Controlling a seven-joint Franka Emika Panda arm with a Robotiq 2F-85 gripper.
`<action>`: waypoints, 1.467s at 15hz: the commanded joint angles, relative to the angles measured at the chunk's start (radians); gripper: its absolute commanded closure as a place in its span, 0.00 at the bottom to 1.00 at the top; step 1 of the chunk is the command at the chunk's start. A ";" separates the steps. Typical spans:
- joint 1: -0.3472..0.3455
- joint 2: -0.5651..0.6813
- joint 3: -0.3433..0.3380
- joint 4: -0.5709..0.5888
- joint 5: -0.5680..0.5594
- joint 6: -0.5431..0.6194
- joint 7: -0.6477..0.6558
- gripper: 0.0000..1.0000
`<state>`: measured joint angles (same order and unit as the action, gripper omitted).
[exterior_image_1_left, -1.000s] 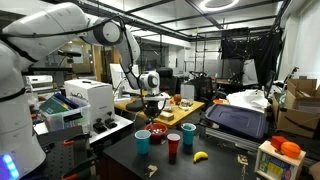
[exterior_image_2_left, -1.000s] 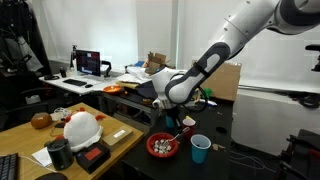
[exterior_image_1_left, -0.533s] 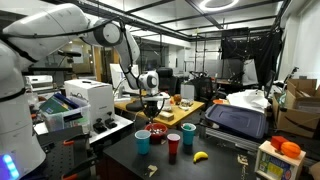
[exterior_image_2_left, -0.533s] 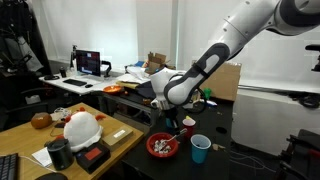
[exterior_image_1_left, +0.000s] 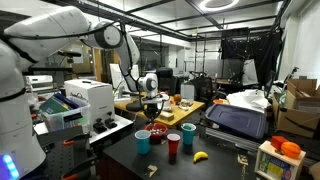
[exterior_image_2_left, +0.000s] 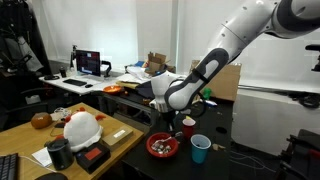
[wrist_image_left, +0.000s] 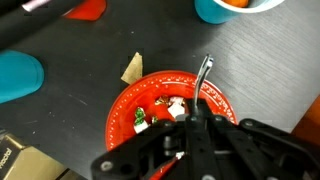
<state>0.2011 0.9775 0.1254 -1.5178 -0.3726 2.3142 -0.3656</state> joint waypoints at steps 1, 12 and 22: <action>0.025 -0.007 -0.037 -0.022 -0.015 0.062 0.049 0.99; 0.073 -0.016 -0.175 -0.087 -0.136 0.241 0.150 0.99; 0.061 -0.028 -0.173 -0.120 -0.153 0.231 0.101 0.99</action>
<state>0.2622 0.9858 -0.0475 -1.5956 -0.5061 2.5448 -0.2478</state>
